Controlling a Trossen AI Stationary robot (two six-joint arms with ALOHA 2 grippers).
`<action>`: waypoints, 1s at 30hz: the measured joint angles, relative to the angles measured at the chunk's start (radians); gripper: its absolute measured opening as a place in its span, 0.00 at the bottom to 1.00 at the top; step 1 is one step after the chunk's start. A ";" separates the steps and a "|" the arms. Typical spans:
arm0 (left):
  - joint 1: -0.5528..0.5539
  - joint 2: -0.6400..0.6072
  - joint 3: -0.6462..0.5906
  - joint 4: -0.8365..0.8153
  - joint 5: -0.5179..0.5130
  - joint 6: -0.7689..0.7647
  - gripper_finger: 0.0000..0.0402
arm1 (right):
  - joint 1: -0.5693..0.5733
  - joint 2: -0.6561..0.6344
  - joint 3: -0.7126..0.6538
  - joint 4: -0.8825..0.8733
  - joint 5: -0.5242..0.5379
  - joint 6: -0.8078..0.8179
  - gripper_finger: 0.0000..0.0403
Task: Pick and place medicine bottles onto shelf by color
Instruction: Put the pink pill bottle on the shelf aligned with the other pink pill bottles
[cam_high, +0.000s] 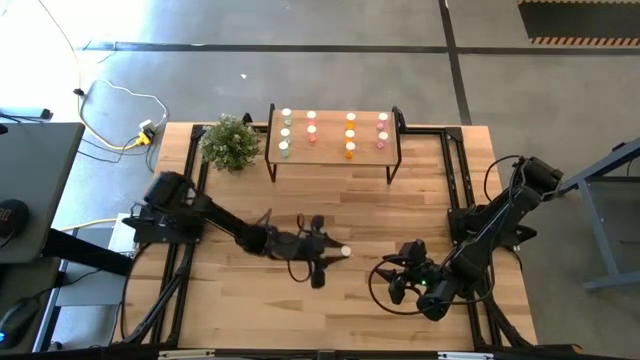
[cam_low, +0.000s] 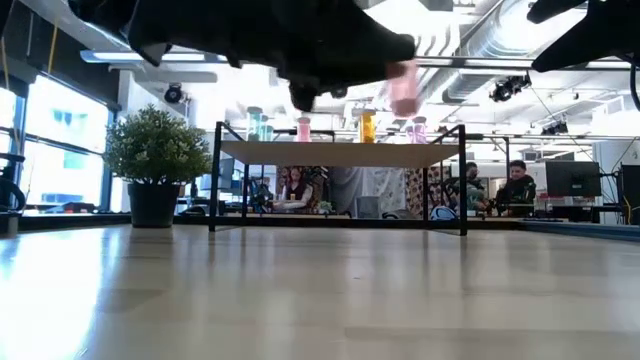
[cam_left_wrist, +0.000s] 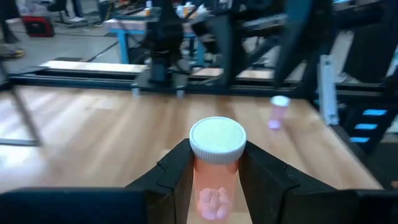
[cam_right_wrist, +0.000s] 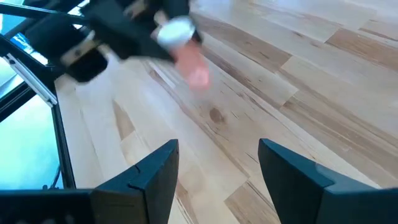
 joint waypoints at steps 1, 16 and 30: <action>0.011 -0.024 -0.010 -0.022 0.000 0.008 0.27 | 0.000 0.000 0.000 0.001 0.002 0.000 0.52; 0.241 -0.341 -0.163 -0.133 -0.032 0.080 0.27 | -0.029 0.000 0.001 0.026 0.006 -0.066 0.52; 0.326 -0.413 -0.228 -0.114 -0.422 0.083 0.27 | -0.138 0.000 0.001 0.018 -0.001 -0.157 0.52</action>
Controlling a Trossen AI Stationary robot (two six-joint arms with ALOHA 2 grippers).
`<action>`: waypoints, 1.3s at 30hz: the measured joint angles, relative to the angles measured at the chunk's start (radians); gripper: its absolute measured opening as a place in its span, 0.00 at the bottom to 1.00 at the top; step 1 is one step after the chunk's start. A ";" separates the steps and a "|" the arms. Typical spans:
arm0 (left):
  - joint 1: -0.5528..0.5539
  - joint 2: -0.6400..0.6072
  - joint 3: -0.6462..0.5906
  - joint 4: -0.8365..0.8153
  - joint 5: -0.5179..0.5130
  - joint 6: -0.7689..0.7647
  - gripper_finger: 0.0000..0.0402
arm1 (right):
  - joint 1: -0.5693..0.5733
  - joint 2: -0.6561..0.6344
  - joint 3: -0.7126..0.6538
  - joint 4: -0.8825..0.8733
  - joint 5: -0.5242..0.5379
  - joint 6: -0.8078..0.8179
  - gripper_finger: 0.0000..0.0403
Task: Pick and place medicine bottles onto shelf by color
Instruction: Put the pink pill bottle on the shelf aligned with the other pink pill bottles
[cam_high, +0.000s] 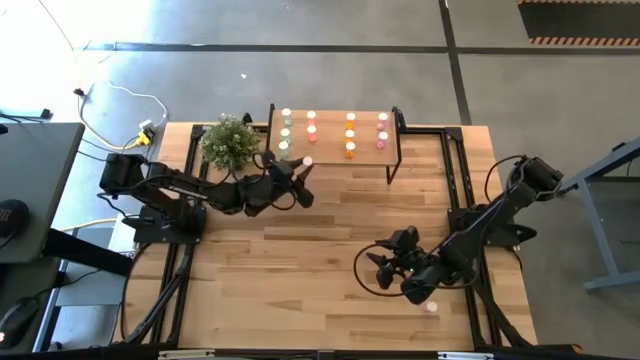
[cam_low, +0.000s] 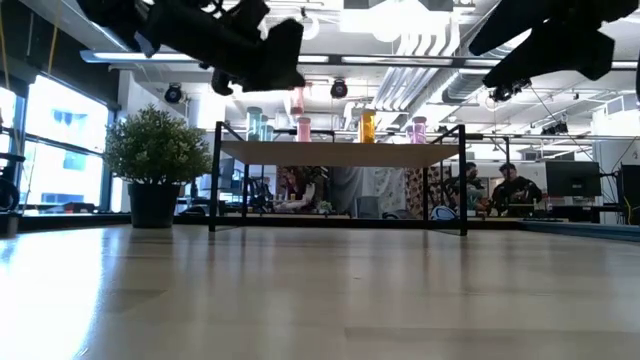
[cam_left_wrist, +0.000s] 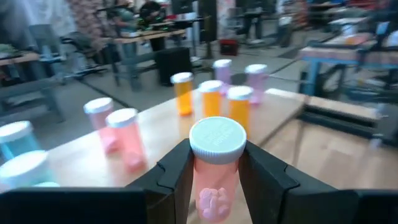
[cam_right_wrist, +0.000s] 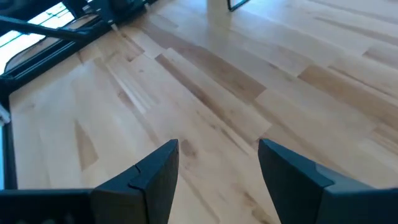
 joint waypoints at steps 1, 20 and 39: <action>0.008 0.003 0.000 -0.002 -0.013 0.000 0.27 | -0.009 0.000 0.000 0.000 -0.001 0.000 0.52; 0.173 0.018 0.005 -0.001 0.209 -0.008 0.27 | -0.180 -0.048 0.000 0.000 -0.054 -0.138 0.52; 0.240 0.019 0.005 -0.022 0.292 -0.005 0.27 | -0.269 -0.140 0.000 -0.006 -0.085 -0.314 0.52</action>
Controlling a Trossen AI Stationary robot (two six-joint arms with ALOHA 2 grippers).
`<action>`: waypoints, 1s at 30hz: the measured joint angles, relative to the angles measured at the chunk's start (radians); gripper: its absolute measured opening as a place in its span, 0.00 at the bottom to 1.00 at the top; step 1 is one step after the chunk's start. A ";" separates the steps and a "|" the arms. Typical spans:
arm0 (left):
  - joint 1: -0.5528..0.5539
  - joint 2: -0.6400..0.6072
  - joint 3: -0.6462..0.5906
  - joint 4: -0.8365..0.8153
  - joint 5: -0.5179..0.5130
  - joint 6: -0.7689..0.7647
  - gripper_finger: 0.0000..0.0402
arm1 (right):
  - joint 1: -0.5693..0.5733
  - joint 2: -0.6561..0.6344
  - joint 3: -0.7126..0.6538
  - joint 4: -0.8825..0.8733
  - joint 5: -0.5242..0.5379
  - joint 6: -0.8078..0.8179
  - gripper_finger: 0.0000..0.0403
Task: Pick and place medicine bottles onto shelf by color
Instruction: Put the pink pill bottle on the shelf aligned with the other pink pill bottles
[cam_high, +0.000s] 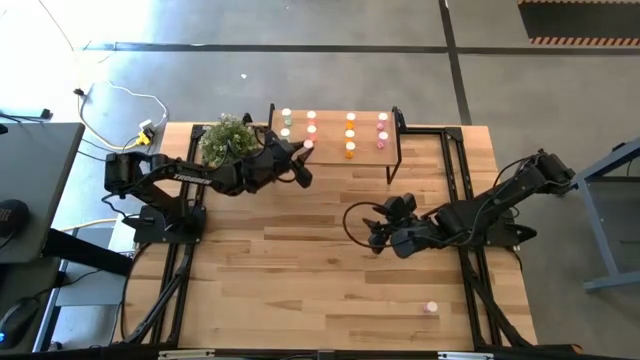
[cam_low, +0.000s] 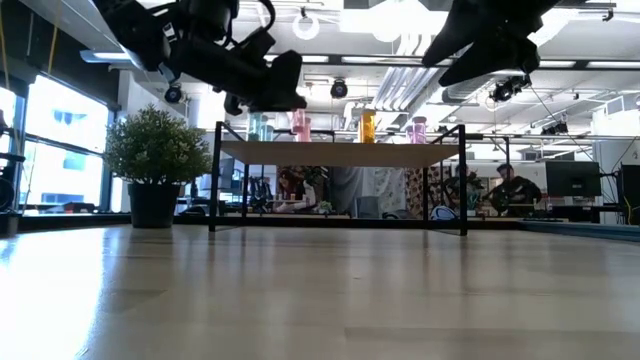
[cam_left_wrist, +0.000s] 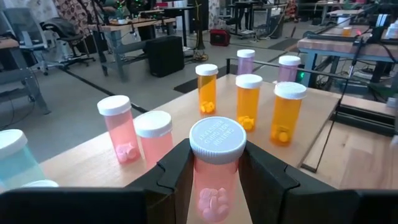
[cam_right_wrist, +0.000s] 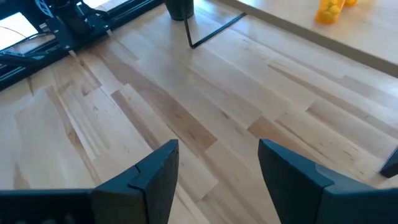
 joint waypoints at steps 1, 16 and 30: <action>-0.003 0.000 0.000 0.000 -0.004 -0.002 0.27 | -0.002 0.000 0.000 0.000 0.000 0.000 0.52; -0.139 0.000 0.000 0.001 -0.255 -0.030 0.27 | -0.003 0.000 0.000 0.000 -0.022 -0.016 0.52; -0.156 0.091 0.037 0.059 -0.389 -0.113 0.27 | -0.003 0.000 0.000 0.003 -0.048 -0.060 0.52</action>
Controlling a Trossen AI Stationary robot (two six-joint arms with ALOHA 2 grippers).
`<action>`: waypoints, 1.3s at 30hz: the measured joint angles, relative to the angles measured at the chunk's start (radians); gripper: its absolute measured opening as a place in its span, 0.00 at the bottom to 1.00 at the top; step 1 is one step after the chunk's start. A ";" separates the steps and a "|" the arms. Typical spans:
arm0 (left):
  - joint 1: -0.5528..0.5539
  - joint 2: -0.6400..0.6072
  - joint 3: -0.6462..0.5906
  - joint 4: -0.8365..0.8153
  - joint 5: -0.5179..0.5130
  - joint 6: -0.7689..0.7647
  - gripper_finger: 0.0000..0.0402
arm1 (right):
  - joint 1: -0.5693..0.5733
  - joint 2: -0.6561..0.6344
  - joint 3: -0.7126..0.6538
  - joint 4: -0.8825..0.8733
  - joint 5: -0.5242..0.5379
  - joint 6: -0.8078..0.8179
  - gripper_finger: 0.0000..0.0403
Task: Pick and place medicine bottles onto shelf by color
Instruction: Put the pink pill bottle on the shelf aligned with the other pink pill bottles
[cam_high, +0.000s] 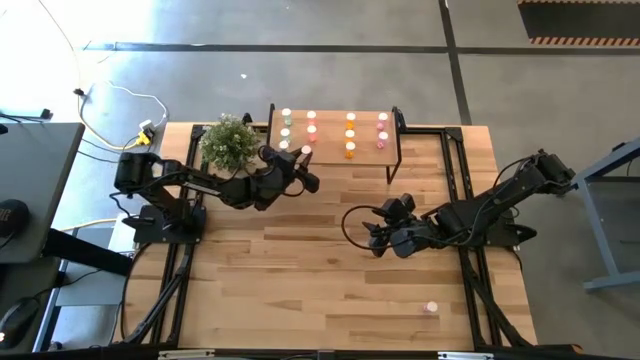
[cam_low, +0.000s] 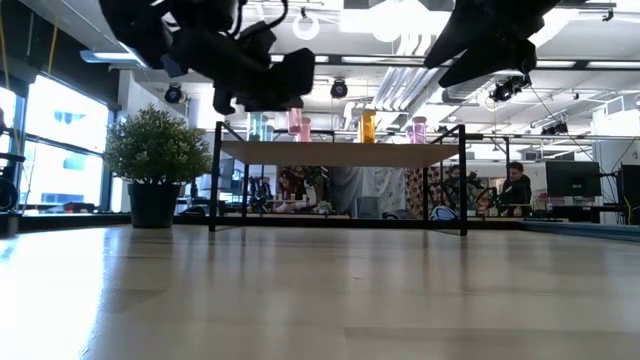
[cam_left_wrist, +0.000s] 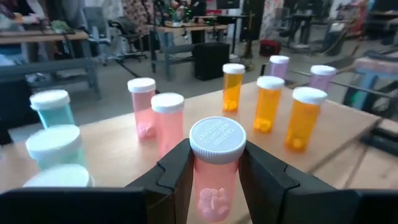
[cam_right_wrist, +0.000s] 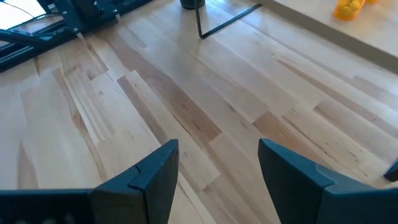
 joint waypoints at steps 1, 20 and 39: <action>-0.001 0.012 0.014 0.000 -0.011 0.013 0.27 | 0.000 0.000 0.000 0.001 0.000 0.000 0.52; 0.030 0.080 0.094 -0.088 -0.062 -0.048 0.27 | 0.000 0.000 0.000 0.013 -0.044 0.008 0.52; 0.061 0.087 0.093 -0.098 -0.006 -0.085 0.27 | 0.000 0.000 0.000 0.016 -0.047 0.008 0.52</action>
